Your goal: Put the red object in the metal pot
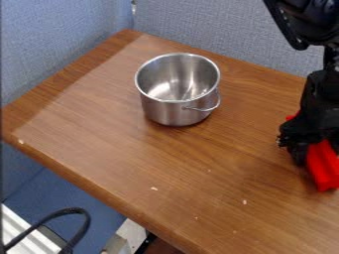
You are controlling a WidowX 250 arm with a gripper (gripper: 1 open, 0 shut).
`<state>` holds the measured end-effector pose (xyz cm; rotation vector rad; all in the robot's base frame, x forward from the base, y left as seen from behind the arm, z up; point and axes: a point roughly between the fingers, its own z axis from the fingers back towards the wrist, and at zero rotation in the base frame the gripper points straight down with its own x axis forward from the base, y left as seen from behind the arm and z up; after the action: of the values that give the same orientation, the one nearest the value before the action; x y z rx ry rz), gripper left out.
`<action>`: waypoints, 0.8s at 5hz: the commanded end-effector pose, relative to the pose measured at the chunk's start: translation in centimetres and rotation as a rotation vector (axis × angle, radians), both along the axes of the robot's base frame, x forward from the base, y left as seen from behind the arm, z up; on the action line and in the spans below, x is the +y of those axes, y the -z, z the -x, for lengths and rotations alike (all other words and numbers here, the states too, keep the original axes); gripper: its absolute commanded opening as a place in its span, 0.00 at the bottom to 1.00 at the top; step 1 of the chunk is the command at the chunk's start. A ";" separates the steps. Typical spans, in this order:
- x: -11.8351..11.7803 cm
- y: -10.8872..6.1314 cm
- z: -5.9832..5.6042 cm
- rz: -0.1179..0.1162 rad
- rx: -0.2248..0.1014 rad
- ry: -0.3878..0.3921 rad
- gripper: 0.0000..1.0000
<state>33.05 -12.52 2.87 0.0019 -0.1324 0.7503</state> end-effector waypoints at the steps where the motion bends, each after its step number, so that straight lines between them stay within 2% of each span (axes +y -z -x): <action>1: 0.8 -3.5 -0.7 -0.002 -0.085 0.020 0.00; 4: 1.9 -4.5 0.0 -0.082 -0.106 0.093 0.00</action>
<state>32.31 -10.64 4.07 0.0855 -0.1804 0.6507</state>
